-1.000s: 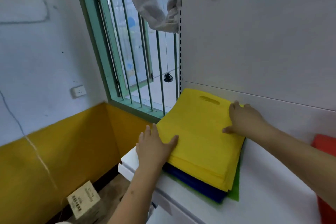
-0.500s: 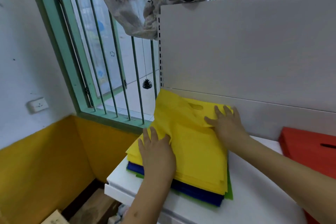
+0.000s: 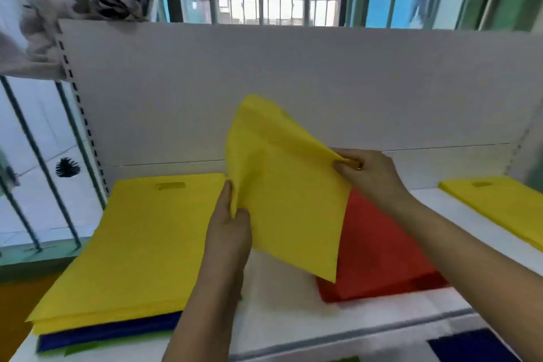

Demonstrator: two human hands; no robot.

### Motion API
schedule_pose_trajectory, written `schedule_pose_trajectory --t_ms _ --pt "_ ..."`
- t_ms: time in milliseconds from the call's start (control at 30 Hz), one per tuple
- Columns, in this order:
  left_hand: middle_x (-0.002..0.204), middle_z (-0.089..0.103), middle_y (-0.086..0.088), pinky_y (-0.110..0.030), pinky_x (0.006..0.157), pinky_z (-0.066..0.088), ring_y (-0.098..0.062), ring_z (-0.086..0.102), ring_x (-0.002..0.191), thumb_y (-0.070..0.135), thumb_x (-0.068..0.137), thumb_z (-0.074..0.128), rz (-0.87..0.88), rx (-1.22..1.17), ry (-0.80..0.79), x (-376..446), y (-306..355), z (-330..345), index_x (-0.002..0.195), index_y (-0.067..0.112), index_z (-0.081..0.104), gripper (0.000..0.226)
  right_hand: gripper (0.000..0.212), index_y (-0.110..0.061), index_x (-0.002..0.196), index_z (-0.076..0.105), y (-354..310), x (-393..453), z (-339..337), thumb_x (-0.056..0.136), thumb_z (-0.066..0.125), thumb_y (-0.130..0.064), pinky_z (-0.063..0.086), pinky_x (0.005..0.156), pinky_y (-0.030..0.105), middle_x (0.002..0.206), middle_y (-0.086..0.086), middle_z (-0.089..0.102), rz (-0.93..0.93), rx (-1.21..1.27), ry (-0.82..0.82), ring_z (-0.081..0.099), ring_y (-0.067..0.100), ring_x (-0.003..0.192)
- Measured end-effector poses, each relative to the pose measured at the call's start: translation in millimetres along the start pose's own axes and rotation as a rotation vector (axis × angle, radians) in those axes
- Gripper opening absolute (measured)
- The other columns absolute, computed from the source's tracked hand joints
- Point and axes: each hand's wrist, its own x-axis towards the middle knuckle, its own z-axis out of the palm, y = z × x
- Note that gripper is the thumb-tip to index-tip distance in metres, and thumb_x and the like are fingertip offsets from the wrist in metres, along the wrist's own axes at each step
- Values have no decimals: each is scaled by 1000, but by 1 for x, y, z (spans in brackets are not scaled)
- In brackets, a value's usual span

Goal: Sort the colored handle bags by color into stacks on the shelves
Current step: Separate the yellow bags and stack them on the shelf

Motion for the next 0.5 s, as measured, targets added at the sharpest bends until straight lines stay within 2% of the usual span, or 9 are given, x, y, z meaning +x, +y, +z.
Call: schedule_pose_trajectory --t_ms 67,100,133,233,300,367,433,500 --pt "142 39 16 -17 77 47 4 52 100 8 99 40 -18 -16 -52 -6 3 42 151 30 32 57 29 -26 119 69 28 -9 -42 91 64 -21 33 80 -3 122 -10 65 60 -43 68 55 0 109" --pt "141 41 13 -15 68 46 3 52 90 9 99 42 -24 -3 -68 -9 4 65 150 29 34 56 30 -23 121 68 44 -13 -63 91 65 -23 34 85 3 125 -7 65 96 -72 91 56 5 113" --pt "141 42 9 -15 69 46 -3 53 90 11 99 45 -14 23 -83 -13 3 89 150 27 35 54 31 -22 122 68 61 -18 -84 91 66 -27 35 89 9 126 -6 64 133 -93 112 56 8 116" --pt "144 48 -2 -30 88 42 -22 54 117 28 100 52 9 84 -159 -26 -7 165 147 18 42 49 35 -18 117 71 120 -33 -144 89 66 -39 43 96 22 124 -6 66 235 -59 181 58 10 115" --pt "139 52 -4 -32 91 41 -23 53 120 33 102 47 26 83 -175 -38 -16 216 142 13 49 45 29 -16 112 73 164 -42 -183 91 65 -34 46 97 28 121 -3 68 283 -37 256 61 11 113" --pt "141 50 -8 -31 98 39 -22 50 124 21 101 48 69 119 -164 -55 -23 270 142 14 50 41 22 -14 112 73 216 -50 -225 93 64 -22 46 99 29 120 -1 68 335 -43 312 61 13 113" --pt "141 50 -5 -26 95 38 -12 51 118 3 94 49 138 129 -177 -67 -29 324 144 20 45 53 25 -15 115 70 265 -59 -261 92 62 -11 41 96 22 124 0 65 394 -76 312 59 16 116" --pt "127 54 1 -24 82 47 -1 57 94 -2 90 49 133 137 -214 -78 -33 369 146 25 41 63 32 -16 123 66 307 -67 -288 92 62 -9 38 90 20 130 0 61 449 -117 308 57 20 116"
